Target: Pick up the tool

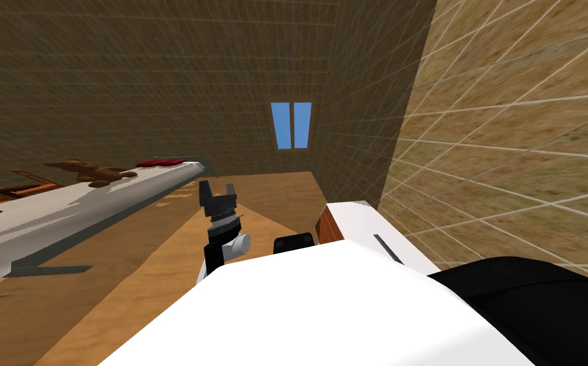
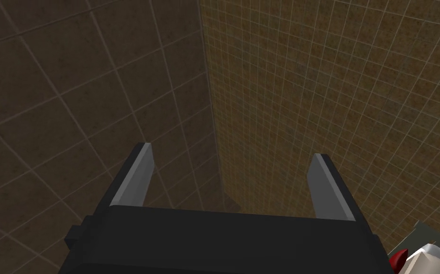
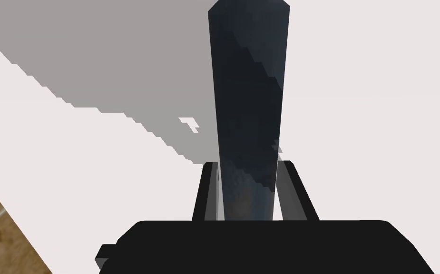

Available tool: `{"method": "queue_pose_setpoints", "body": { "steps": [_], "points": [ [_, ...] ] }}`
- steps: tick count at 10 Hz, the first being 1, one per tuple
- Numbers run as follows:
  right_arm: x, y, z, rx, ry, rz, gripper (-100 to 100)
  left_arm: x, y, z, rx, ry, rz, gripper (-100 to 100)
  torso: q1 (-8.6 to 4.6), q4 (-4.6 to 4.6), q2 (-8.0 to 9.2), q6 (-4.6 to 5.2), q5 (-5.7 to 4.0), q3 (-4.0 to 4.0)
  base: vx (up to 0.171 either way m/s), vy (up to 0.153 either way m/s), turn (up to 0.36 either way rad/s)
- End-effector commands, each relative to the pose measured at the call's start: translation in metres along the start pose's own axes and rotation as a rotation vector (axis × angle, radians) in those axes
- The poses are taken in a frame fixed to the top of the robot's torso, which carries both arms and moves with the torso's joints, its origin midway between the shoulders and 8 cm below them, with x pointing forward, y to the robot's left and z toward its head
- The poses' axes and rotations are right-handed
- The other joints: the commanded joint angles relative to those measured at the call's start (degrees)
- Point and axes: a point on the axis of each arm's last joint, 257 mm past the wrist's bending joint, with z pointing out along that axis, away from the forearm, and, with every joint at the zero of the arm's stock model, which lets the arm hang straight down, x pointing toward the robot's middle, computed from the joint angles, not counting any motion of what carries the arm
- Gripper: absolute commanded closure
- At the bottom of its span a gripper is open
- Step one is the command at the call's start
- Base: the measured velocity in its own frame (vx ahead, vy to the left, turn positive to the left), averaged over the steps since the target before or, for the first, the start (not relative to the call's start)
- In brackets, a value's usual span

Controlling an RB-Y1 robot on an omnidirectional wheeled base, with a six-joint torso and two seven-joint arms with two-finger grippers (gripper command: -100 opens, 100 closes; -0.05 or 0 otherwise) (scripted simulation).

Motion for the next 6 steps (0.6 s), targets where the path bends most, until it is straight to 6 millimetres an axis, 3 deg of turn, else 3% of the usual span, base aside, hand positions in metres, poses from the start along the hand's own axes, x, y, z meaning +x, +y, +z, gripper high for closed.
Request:
{"method": "queue_pose_setpoints", "body": {
  "steps": [1,6],
  "points": [
    [0.008,0.000,-0.003,-0.003,-0.003,-0.015,100,0.000,0.000,0.000,0.000,0.000,0.000,0,0.00,0.00,0.00,0.00,0.00,0.00,0.169,-0.045,-0.224],
    [0.024,-0.001,-0.007,-0.003,-0.008,-0.081,100,0.000,0.000,0.000,0.000,0.000,0.000,0,-0.01,0.06,0.27,-0.05,0.02,0.16,0.110,-0.031,-0.113]
  ]
}}
